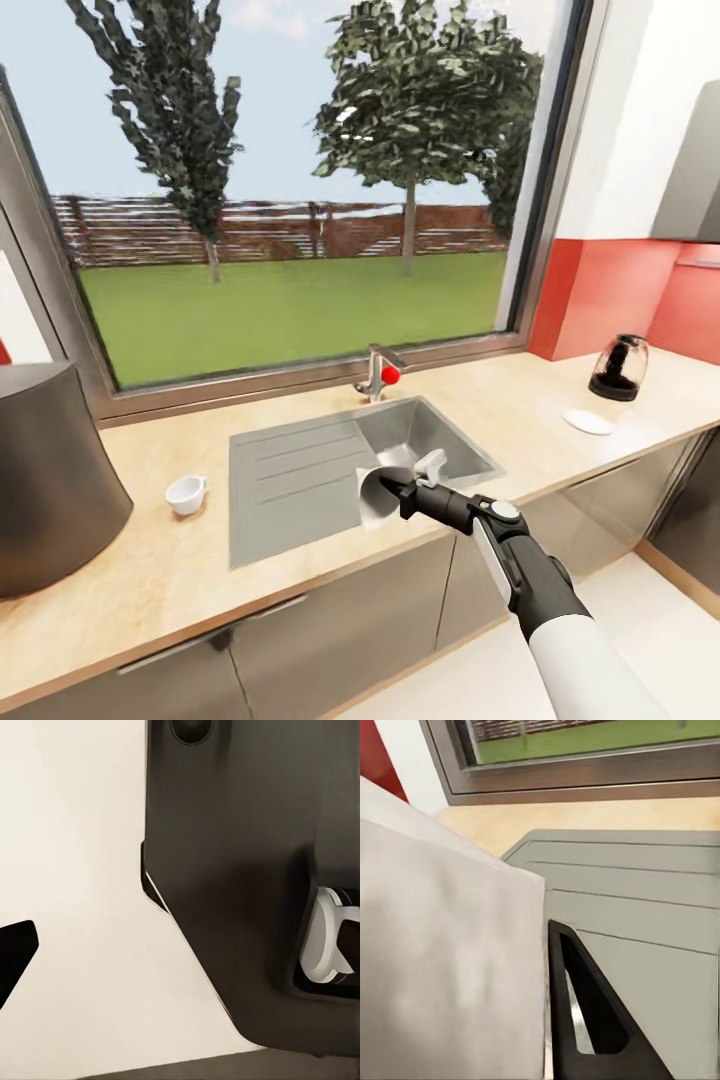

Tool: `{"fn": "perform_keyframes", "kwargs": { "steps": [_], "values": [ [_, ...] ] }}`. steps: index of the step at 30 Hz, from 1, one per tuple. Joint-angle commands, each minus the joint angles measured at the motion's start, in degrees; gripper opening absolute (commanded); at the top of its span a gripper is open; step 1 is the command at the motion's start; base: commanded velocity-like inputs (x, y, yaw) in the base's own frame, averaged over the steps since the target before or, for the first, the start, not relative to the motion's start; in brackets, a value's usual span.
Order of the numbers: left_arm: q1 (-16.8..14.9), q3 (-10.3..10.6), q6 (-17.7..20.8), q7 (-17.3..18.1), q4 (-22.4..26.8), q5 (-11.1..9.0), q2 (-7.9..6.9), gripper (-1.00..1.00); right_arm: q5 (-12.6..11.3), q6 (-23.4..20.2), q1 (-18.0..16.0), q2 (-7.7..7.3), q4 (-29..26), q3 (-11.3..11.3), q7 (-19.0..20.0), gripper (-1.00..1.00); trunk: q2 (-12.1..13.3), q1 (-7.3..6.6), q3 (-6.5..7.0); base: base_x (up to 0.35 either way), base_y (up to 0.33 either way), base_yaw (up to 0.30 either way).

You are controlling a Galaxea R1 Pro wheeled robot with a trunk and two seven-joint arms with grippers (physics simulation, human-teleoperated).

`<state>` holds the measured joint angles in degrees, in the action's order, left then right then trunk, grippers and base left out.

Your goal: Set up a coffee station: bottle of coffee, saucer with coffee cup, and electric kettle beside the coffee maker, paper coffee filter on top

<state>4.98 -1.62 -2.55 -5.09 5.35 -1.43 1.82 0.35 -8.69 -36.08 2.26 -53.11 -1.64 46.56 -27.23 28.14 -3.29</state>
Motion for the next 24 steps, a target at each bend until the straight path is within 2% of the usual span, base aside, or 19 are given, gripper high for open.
{"fn": "perform_keyframes", "kwargs": {
  "steps": [1,7,24],
  "values": [
    [0.04,-0.14,-0.10,-0.15,0.13,-0.15,0.07,1.00,-0.08,-0.51,-0.04,0.02,-0.06,0.06,0.25,-1.00,-0.10,0.06,-0.18,0.297,-0.134,0.167],
    [0.03,0.08,-0.27,-0.10,0.20,-0.08,1.30,1.00,-0.08,-0.53,-0.04,0.02,-0.06,0.06,0.24,-1.00,-0.10,0.06,-0.62,0.110,-0.052,0.167],
    [0.03,0.10,-0.26,-0.14,0.19,-0.07,1.43,1.00,-0.08,-0.46,-0.04,0.02,-0.06,0.06,0.28,-1.00,-0.10,0.06,-1.88,0.003,-0.001,0.167]
  ]
}}
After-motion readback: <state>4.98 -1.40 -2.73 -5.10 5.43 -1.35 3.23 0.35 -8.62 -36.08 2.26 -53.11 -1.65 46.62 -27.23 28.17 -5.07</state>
